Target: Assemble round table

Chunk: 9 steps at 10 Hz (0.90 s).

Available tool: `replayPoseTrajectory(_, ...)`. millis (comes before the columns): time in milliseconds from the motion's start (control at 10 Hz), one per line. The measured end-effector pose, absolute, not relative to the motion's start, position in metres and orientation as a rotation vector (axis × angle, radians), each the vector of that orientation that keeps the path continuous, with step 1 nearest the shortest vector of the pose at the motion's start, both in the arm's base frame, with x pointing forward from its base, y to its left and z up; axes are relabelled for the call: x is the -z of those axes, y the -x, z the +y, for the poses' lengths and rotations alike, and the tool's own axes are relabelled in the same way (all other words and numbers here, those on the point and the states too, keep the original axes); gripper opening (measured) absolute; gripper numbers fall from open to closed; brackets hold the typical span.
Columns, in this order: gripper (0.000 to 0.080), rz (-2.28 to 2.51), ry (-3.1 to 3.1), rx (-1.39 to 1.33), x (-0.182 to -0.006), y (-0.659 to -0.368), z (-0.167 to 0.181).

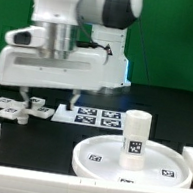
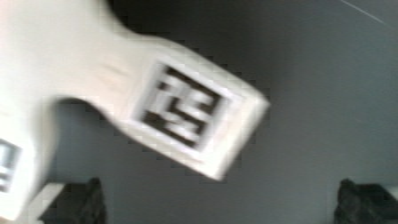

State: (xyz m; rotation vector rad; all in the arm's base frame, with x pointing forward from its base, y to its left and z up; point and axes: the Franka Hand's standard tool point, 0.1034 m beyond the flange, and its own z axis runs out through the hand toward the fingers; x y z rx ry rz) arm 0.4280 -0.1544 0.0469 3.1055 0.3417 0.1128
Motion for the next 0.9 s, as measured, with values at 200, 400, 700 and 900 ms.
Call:
replayPoseTrajectory(200,0.0649,0.335,-3.106,-0.112,-0.047,-0.428,-0.156)
replayPoseTrajectory(400,0.0649,0.335,-3.106,-0.111,-0.046,-0.427,-0.156)
replayPoseTrajectory(700,0.0649,0.43,-3.086,-0.082,-0.044,-0.406,-0.186)
replayPoseTrajectory(900,0.0649,0.409,-3.091,-0.074,-0.044,-0.395,-0.194)
